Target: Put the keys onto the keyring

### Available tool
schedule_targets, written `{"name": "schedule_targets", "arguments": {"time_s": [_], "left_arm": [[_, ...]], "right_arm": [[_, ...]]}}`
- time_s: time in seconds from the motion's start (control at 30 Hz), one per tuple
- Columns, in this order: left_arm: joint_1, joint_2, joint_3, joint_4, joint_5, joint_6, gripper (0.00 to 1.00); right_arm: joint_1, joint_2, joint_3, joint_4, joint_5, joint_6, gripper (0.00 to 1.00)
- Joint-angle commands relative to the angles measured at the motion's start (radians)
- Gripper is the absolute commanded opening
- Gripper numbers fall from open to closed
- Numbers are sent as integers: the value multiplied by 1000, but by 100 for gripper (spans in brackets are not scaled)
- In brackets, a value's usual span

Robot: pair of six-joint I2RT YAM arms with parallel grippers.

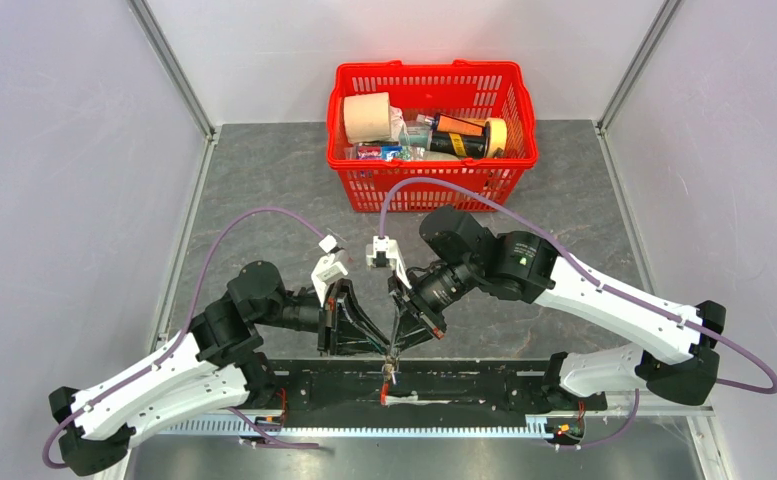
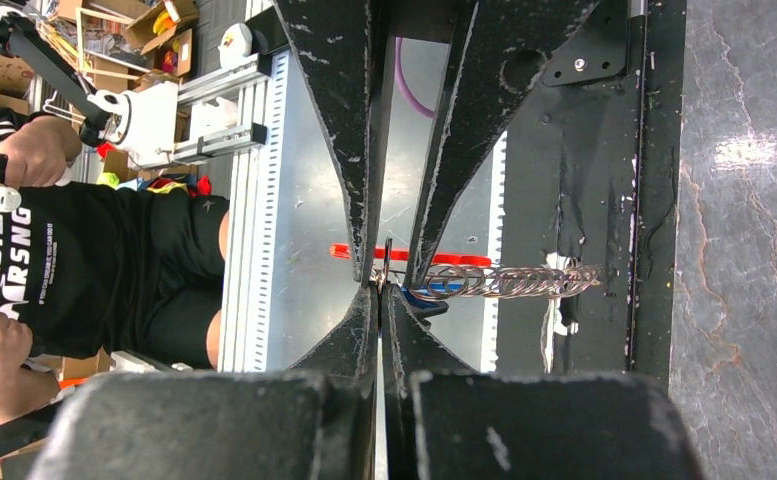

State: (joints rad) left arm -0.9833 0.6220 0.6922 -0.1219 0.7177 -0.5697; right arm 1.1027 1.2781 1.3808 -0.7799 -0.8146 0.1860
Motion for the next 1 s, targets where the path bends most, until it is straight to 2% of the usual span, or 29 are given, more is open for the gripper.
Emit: {"name": "schedule_targets", "arguments": {"time_s": [0.0, 0.17, 0.27, 0.6, 0.67, 0.8, 0.97], "left_arm": [[2, 8, 2, 47, 12, -25, 23], [2, 6, -5, 68, 22, -31, 13], [2, 10, -10, 80, 28, -28, 2], [2, 7, -49, 157, -10, -44, 2], [2, -6, -56, 157, -32, -43, 2], [2, -45, -68, 155, -74, -34, 2], [2, -97, -69, 158, -117, -15, 2]], "right_arm": [[16, 7, 10, 22, -35, -17, 0], [22, 12, 13, 23, -31, -20, 0], [26, 14, 11, 22, -21, -24, 0], [36, 4, 6, 25, 7, -30, 0], [36, -2, 9, 24, 13, -29, 8], [36, -29, 11, 40, 41, -19, 34], [35, -66, 19, 53, 85, 0, 47]]}}
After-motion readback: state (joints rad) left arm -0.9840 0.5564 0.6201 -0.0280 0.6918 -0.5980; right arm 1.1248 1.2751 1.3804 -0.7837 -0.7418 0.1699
